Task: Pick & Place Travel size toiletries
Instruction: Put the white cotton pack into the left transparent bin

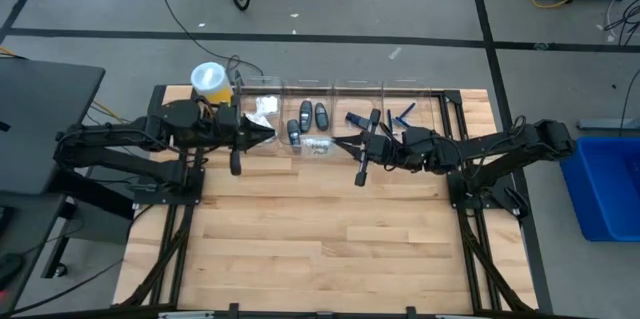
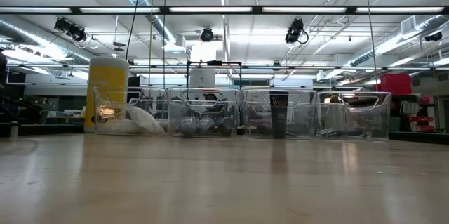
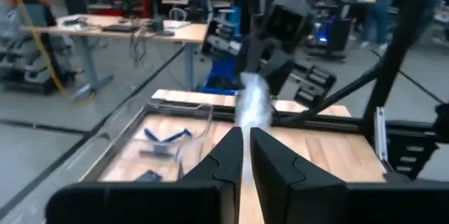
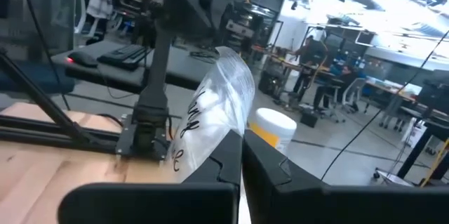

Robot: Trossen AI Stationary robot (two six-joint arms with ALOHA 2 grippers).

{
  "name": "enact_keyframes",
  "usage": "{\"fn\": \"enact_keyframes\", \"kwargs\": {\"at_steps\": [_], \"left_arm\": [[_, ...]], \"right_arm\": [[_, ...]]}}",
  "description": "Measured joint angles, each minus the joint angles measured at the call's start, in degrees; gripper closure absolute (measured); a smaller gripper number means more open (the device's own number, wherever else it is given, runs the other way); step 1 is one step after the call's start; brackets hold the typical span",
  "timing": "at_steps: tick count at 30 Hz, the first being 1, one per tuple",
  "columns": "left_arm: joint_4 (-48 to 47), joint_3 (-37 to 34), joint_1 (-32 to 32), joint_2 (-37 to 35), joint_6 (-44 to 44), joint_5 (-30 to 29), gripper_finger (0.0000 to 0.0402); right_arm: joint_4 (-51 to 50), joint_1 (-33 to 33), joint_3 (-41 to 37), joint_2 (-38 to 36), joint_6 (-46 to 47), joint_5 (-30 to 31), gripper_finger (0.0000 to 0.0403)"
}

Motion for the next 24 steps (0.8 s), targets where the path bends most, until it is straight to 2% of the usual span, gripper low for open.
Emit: {"fn": "enact_keyframes", "kwargs": {"at_steps": [6, 18, 24], "left_arm": [[1.0, 0.0, 0.0, 2.2, 0.6, 0.0, 0.0331], [9.3, 0.0, 0.0, 8.8, 0.4, -0.3, 0.0201], [9.9, 0.0, 0.0, 11.4, -1.7, -0.2, 0.0165]], "right_arm": [[-0.7, 0.0, 0.0, 0.0, 0.0, 0.0, 0.0395], [-0.9, 0.0, 0.0, 0.0, 0.2, 0.9, 0.0394], [-0.9, 0.0, 0.0, 0.0, 0.2, 1.9, 0.0394]]}}
